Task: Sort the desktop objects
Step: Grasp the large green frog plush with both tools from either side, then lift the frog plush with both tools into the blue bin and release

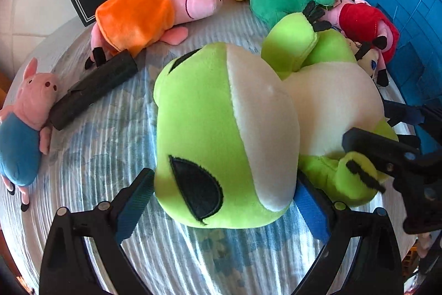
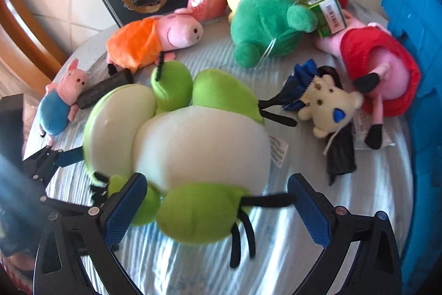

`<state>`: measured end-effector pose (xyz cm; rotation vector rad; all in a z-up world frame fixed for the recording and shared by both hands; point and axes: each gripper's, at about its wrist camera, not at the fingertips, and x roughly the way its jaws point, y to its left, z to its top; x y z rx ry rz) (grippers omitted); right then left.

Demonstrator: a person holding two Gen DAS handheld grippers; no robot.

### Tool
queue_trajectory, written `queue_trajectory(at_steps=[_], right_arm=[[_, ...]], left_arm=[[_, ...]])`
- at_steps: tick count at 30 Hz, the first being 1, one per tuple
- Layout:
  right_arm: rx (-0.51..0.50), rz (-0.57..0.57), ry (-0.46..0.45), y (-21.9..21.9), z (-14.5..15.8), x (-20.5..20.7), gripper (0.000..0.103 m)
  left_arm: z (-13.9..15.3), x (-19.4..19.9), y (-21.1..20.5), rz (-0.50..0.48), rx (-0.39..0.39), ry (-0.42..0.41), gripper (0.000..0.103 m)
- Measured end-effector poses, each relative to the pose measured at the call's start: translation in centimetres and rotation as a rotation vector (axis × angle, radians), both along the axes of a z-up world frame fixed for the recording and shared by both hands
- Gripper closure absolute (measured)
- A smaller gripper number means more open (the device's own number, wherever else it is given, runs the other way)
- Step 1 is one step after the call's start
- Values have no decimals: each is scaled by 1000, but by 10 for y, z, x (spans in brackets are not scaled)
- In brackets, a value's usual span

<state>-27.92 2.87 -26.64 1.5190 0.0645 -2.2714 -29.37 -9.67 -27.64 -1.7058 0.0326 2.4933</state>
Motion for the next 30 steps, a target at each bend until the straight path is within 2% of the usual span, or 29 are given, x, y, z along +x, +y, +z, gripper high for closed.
queue_trajectory(at_steps=[3, 9, 11, 12, 13, 17, 22, 30], right_arm=[[-13, -6, -55, -3, -19, -13, 0], [-52, -11, -78, -2, -32, -27, 0], [-50, -1, -80, -2, -33, -28, 1], [-48, 7, -69, -3, -31, -27, 5], [-55, 20, -57, -4, -27, -24, 13], [-33, 44, 1, -10, -12, -13, 21], [-63, 46, 89, -1, 21, 4, 21], [-87, 25, 310, 26, 111, 44, 21]], left_arm=[[-5, -7, -1, 0, 10, -3, 5], [-13, -18, -1, -5, 43, -3, 5], [-12, -14, 1, -24, 52, 23, 13], [-9, -11, 3, -26, 45, 39, 18], [-6, -8, 5, -31, 36, 53, 22], [8, 3, 8, -33, 14, 91, 28], [50, 21, 11, -40, 1, 201, 28], [136, 53, 36, -75, 12, 408, 28]])
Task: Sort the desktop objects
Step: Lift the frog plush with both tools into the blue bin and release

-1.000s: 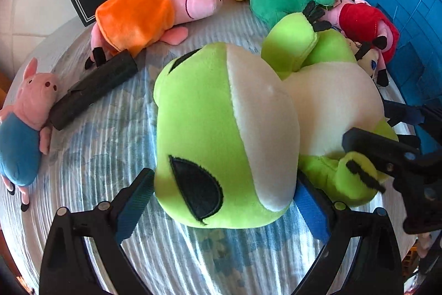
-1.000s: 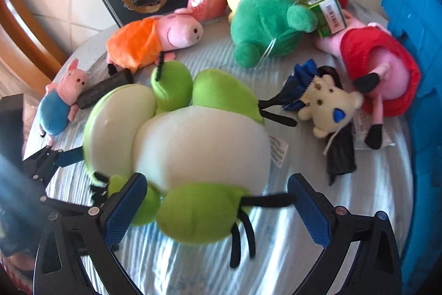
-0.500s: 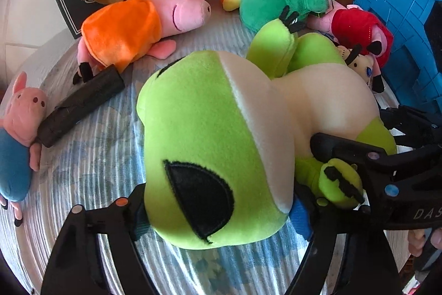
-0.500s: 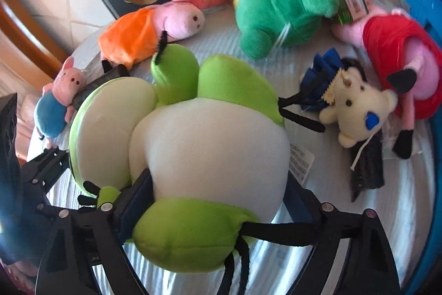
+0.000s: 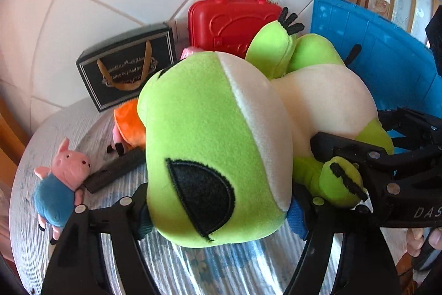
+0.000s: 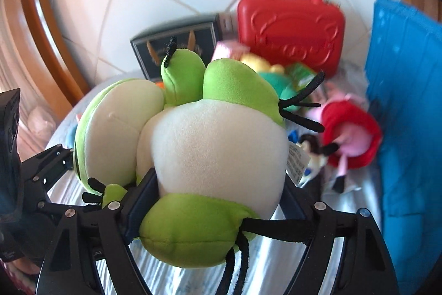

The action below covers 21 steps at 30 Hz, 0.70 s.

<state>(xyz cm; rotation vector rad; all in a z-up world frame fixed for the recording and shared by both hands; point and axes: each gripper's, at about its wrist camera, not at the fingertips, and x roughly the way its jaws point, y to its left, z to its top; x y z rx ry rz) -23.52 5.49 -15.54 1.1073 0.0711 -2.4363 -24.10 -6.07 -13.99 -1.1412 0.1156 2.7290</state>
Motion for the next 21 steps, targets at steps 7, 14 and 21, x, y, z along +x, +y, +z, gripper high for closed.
queue_trajectory(at_steps=[7, 14, 21], right_arm=[[-21, -84, 178, 37, 81, 34, 21], [-19, -224, 328, 106, 154, 72, 21], [2, -395, 405, 207, 194, 96, 20]], left_arm=[[80, 20, 45, -86, 14, 172, 28], [150, 39, 122, -240, 31, 313, 26], [186, 38, 234, -423, 73, 333, 25]])
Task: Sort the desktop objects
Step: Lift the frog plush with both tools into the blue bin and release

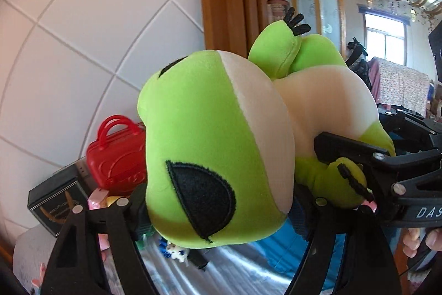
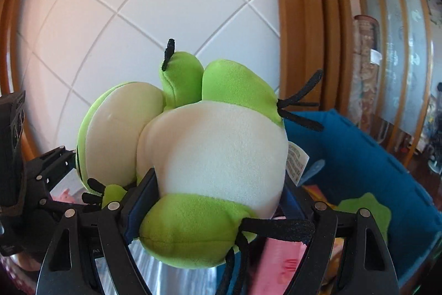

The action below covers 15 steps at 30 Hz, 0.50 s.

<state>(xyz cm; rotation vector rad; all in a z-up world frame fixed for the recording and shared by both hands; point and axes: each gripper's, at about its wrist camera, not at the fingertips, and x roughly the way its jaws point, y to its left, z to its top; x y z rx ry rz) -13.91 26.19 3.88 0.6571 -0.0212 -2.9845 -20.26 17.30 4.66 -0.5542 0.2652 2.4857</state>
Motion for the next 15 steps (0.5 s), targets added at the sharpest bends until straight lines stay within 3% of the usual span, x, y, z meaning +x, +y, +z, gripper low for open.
queue_trajectory(at_steps=[6, 9, 10, 15], right_arm=[[-3, -124, -29, 82, 5, -9, 17], [4, -194, -53, 112, 1, -18, 10], [-6, -209, -56, 123, -1, -20, 1], [-49, -248, -76, 156, -9, -21, 0]], left_arm=[[-1, -26, 85, -59, -16, -67, 22], [-9, -40, 117, -34, -96, -74, 21], [-14, -40, 125, -29, -123, -69, 20], [-23, -31, 137, -14, -141, -65, 19]])
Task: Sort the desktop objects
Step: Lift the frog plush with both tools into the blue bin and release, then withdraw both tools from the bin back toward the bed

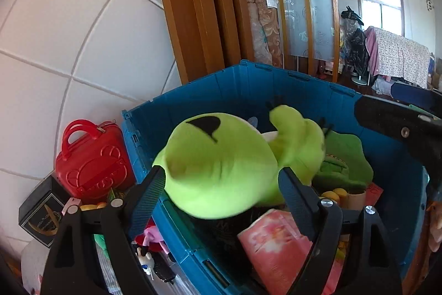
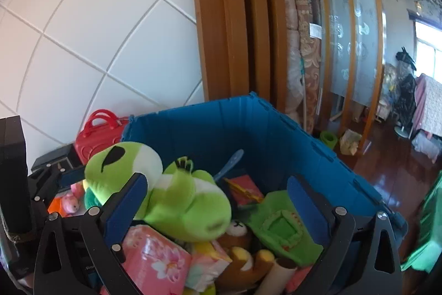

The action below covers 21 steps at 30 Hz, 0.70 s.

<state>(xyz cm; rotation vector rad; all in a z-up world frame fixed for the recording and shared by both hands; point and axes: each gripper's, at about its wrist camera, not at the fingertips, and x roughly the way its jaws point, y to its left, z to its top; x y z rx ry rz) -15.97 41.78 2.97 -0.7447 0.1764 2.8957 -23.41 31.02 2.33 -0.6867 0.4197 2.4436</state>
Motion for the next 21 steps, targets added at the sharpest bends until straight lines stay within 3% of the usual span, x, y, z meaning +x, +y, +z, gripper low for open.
queue_trajectory(at_steps=[8, 15, 21], right_arm=[[-90, 24, -1, 10, -6, 5, 0], [-71, 90, 33, -32, 7, 26, 0], [-26, 201, 82, -90, 23, 49, 0]], left_arm=[[9, 16, -25, 49, 26, 41, 17], [13, 31, -81, 109, 95, 45, 17], [14, 43, -161, 212, 140, 50, 17]])
